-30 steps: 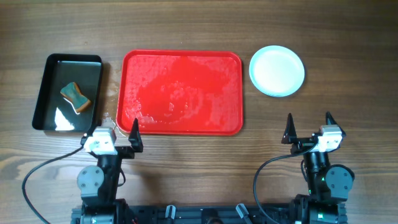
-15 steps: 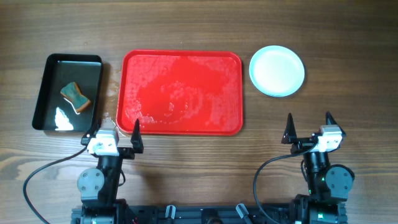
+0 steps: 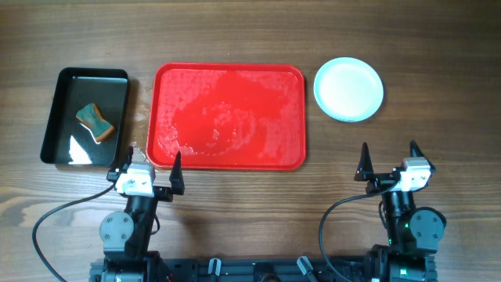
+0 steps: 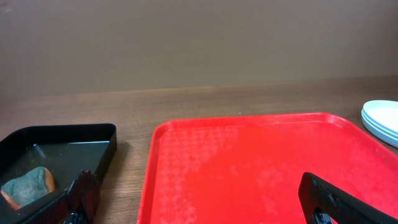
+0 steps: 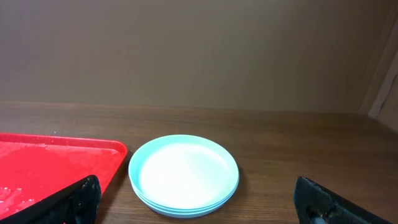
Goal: Clean dirty plates on tray and stack at the side
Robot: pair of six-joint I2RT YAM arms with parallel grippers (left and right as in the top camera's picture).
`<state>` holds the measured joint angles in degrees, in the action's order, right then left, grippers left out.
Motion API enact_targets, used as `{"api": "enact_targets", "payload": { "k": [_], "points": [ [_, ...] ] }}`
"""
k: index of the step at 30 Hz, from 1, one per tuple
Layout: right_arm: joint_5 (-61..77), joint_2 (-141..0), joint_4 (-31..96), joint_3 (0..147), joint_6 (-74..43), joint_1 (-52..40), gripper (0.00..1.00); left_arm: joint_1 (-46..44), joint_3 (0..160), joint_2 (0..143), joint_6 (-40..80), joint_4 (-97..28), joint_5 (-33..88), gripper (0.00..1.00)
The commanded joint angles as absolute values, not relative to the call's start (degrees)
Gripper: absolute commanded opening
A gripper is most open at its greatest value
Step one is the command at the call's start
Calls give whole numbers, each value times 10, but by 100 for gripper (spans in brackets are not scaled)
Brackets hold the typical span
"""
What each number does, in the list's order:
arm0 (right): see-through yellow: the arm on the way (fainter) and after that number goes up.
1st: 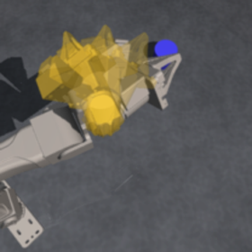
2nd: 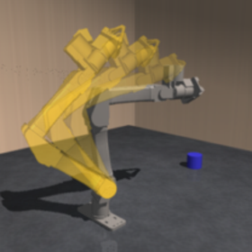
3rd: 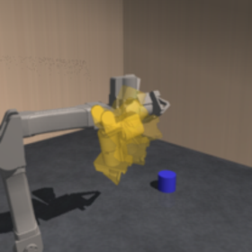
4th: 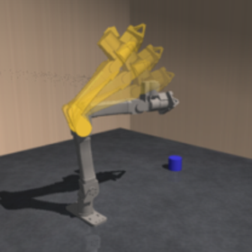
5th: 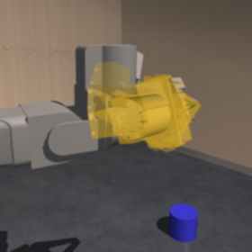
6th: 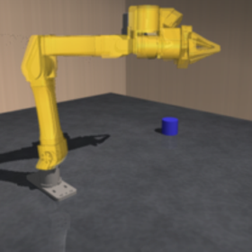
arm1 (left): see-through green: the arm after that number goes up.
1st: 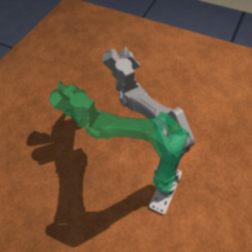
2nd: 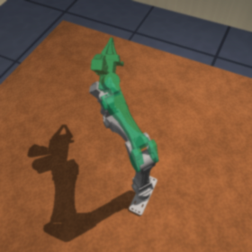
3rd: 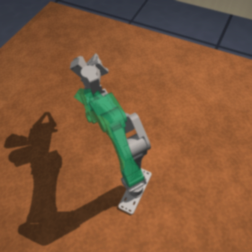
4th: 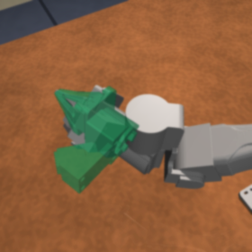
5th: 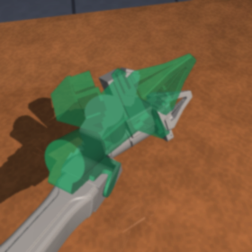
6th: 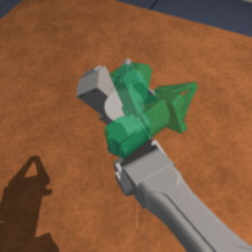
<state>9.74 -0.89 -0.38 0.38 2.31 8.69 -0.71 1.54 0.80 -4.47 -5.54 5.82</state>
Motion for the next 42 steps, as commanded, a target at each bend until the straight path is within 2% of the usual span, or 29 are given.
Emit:
{"api": "enact_targets", "payload": {
  "k": [1, 13, 18, 22, 42],
  "points": [
    [87, -3, -6, 3, 30, 89, 100, -7, 11, 2, -56, -55, 55, 100],
    [87, -3, -6, 3, 30, 89, 100, 3, 11, 2, -56, -55, 51, 100],
    [87, -3, -6, 3, 30, 89, 100, 3, 11, 2, -51, -58, 19, 100],
    [88, -3, -6, 3, 30, 89, 100, 3, 11, 2, 7, -53, -44, 100],
    [87, -6, -6, 3, 30, 89, 100, 3, 11, 2, 7, -53, -39, 100]
  ]
}}
